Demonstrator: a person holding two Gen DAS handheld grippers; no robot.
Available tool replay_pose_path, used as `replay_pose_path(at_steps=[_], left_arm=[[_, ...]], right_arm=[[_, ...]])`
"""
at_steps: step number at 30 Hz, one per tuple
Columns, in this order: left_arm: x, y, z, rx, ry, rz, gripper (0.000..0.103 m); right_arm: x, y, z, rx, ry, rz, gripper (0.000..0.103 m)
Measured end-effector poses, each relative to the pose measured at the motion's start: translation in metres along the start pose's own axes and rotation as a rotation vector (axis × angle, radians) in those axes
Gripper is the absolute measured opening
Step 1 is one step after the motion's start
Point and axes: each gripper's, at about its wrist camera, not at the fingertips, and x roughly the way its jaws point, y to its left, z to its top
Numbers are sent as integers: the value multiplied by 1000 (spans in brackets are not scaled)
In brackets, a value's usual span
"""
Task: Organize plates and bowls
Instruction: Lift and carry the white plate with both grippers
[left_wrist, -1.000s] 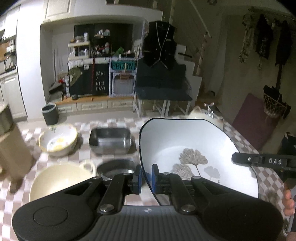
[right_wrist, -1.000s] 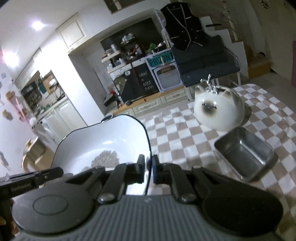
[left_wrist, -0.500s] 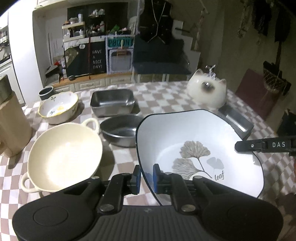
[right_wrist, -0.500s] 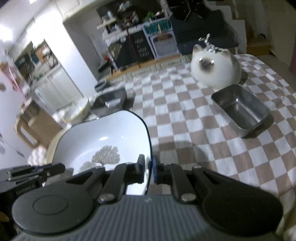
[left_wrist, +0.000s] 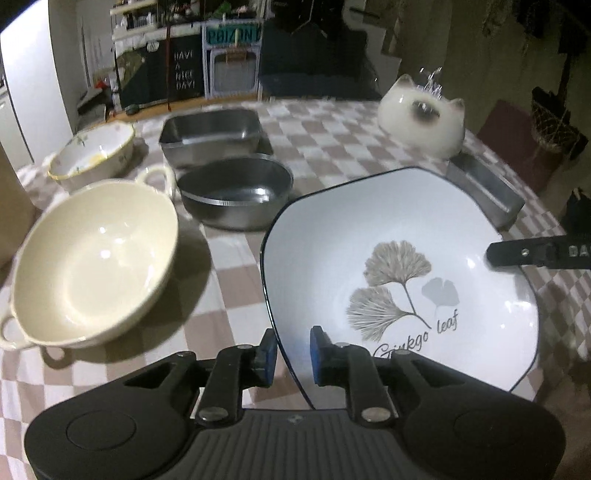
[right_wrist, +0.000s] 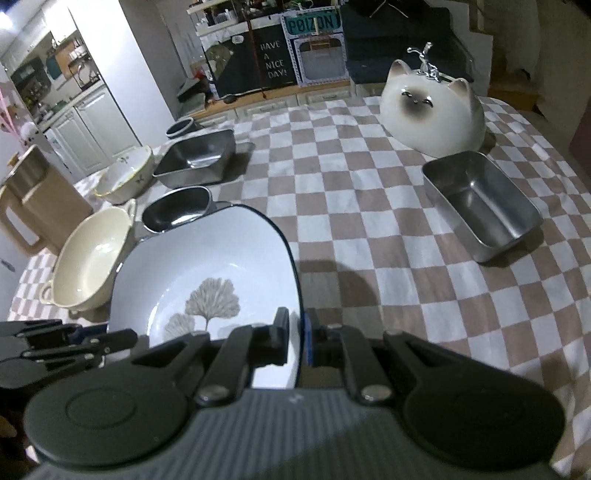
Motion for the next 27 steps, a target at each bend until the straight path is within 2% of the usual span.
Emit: replay_pose_path(at_steps=[9,19,23,27], left_arm=[[29,-2,-3,-11,76,11,25],[35,-5,5,22,59,30,26],[32,-10,6,49,61,38,25],[30,-8,8,30,56,22,25]], right_arm=[[4,9,-4,-48,18,-38,12],[7,13,-1,-59,18,-48,12],[15,11,-1,-65,43,-74,12],[26,9,0,-65,83,-112,12]])
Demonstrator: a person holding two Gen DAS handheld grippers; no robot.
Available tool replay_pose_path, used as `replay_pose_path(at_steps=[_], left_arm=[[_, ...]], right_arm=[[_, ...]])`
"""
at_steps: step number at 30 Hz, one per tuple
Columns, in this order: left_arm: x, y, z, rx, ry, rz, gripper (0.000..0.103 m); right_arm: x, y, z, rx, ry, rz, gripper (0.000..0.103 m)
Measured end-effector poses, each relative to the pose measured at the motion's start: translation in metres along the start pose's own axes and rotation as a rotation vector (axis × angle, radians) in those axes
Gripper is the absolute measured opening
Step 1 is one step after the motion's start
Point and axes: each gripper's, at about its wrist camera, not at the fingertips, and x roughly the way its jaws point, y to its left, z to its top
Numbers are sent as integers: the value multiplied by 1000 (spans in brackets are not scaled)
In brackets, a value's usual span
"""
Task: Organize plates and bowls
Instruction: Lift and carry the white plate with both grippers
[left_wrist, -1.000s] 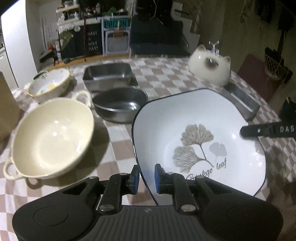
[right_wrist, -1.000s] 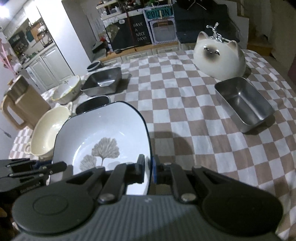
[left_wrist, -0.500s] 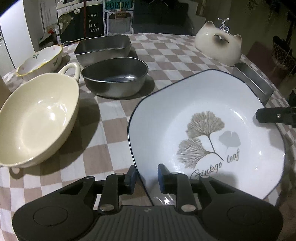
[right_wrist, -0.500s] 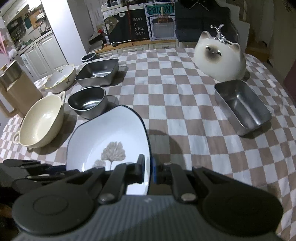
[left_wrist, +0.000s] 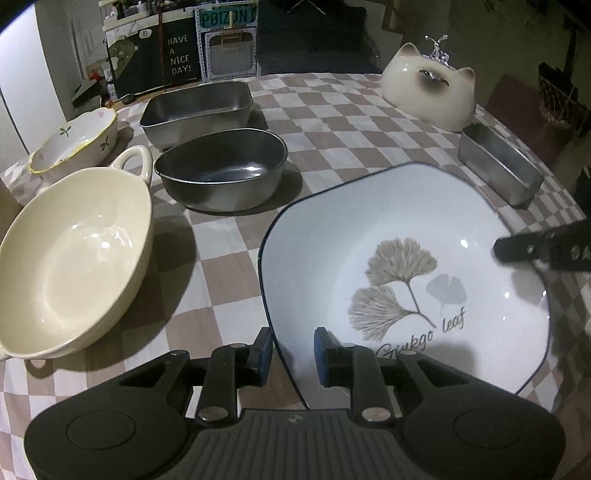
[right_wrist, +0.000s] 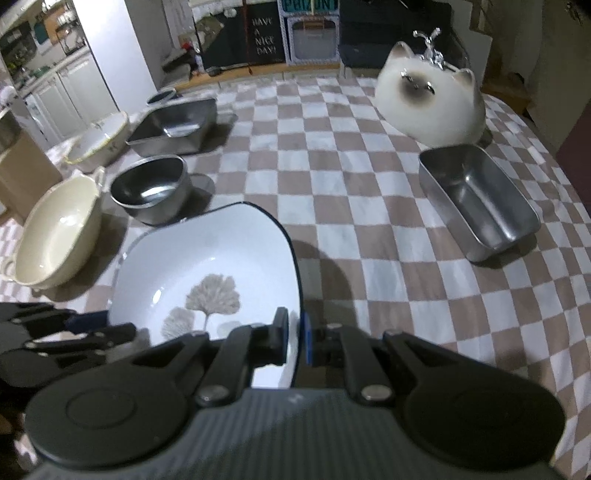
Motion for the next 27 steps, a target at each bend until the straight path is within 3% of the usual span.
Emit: replay_pose_path(at_steps=[8,14,21,27], left_arm=[[-3,-1,3,-2,-7,-8,25],[-5,-1,4,-4,1,-18,25],[-5,0,6,-15,11,-29,25],[-3,4,8,-53,16,-44,25]], right_arm=[[18,-1,-2,-20,72,-36,12],[25,-1,1,-31,75,-46,14],[36,3,2,-71,101,-50,28],[36,2,1,-74,105,-32,31]])
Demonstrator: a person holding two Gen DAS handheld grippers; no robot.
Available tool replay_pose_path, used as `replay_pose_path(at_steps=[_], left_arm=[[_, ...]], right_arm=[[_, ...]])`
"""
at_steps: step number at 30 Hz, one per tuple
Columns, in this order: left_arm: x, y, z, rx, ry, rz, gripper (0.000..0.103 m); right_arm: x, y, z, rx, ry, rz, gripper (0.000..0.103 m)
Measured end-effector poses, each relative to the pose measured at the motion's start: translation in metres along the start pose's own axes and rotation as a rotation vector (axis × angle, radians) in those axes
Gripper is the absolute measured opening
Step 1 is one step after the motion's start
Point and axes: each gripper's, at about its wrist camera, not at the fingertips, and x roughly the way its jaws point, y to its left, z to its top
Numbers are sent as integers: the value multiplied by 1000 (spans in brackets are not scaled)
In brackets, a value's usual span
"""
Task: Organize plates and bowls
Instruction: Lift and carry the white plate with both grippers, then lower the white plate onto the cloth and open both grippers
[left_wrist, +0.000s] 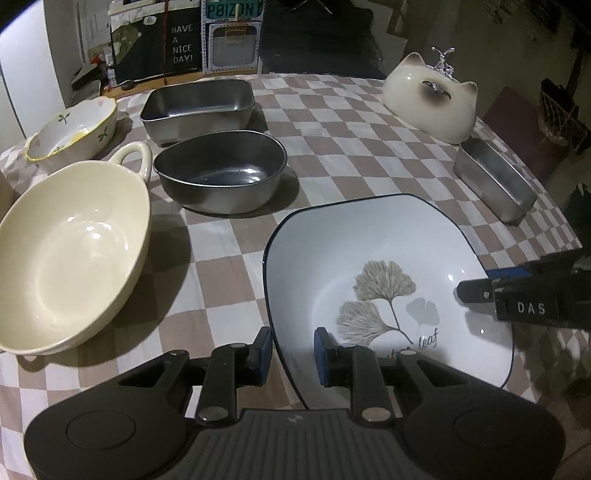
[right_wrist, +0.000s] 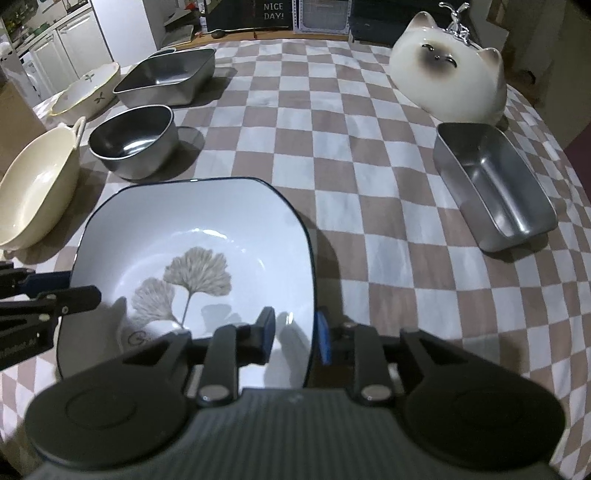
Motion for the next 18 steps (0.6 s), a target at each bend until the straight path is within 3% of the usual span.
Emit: replay_pose_path(at_steps=[18], left_arm=[[3,-4,5,17,0,21,30]], right_arm=[[-5,2,-5,4,38,20,36]])
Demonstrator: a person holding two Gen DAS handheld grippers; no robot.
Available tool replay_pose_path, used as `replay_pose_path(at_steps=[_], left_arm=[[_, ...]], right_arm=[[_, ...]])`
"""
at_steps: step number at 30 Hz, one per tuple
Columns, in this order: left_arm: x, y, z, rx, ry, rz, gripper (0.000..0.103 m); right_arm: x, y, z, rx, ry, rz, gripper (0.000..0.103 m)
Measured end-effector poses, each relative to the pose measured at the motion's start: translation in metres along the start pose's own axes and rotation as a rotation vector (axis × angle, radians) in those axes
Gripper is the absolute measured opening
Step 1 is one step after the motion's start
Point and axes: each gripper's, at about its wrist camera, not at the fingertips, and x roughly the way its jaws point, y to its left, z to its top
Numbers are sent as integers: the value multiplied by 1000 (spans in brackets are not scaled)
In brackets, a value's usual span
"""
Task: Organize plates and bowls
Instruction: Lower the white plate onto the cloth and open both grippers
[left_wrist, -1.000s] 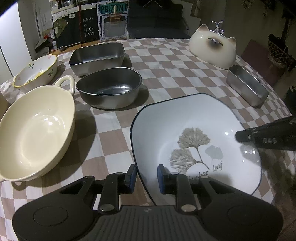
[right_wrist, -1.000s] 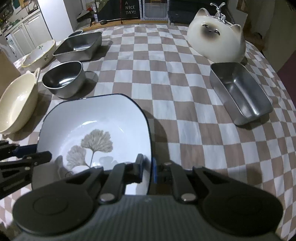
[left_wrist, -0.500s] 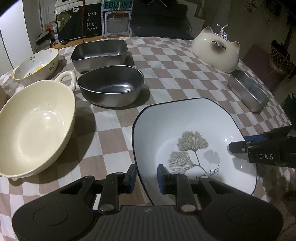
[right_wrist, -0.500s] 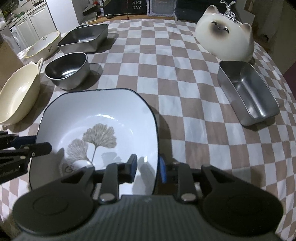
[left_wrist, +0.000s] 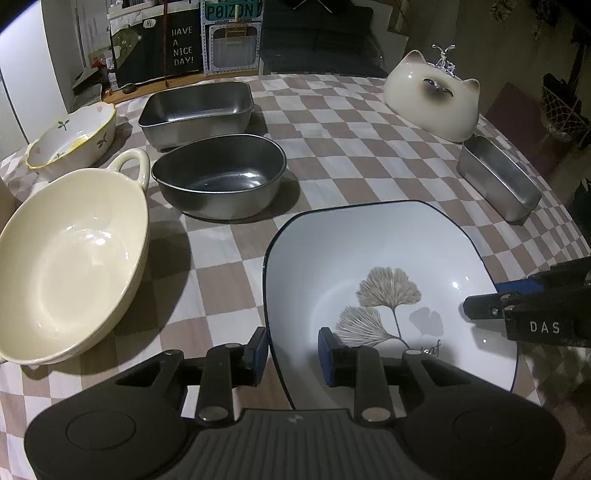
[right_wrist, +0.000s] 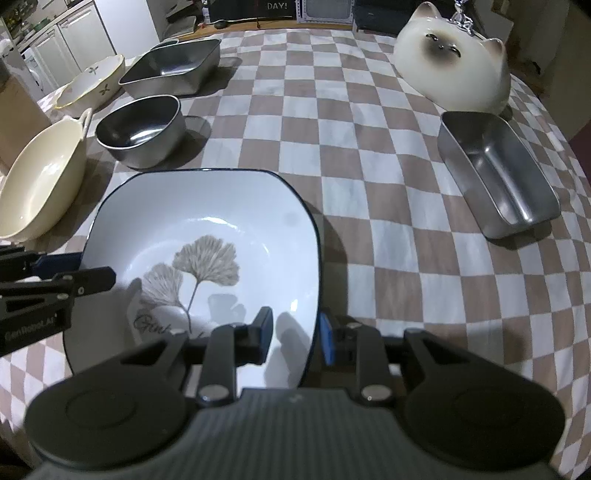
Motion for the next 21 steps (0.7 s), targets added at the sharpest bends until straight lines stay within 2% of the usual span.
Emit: replay_pose_path(at_steps=[3,5,9,15,21], left_arm=[[0,0,0,0,1,-1,32],[-1,0,0,-10,3,-5,34],[-2,1,-2,-31,18,-7,46],[-4,2,-5,-41,33,0,69],[-9,5,-7,-65,33,15,85]], right_arm=[[1,0,0,-6,1,23,47],[1,3,1,-32,4,31,50],[1,2,0,-35,3,43,52],[-2,-6,0,-2,-10,39,64],[-7,-7,-2,1,-25,33,78]])
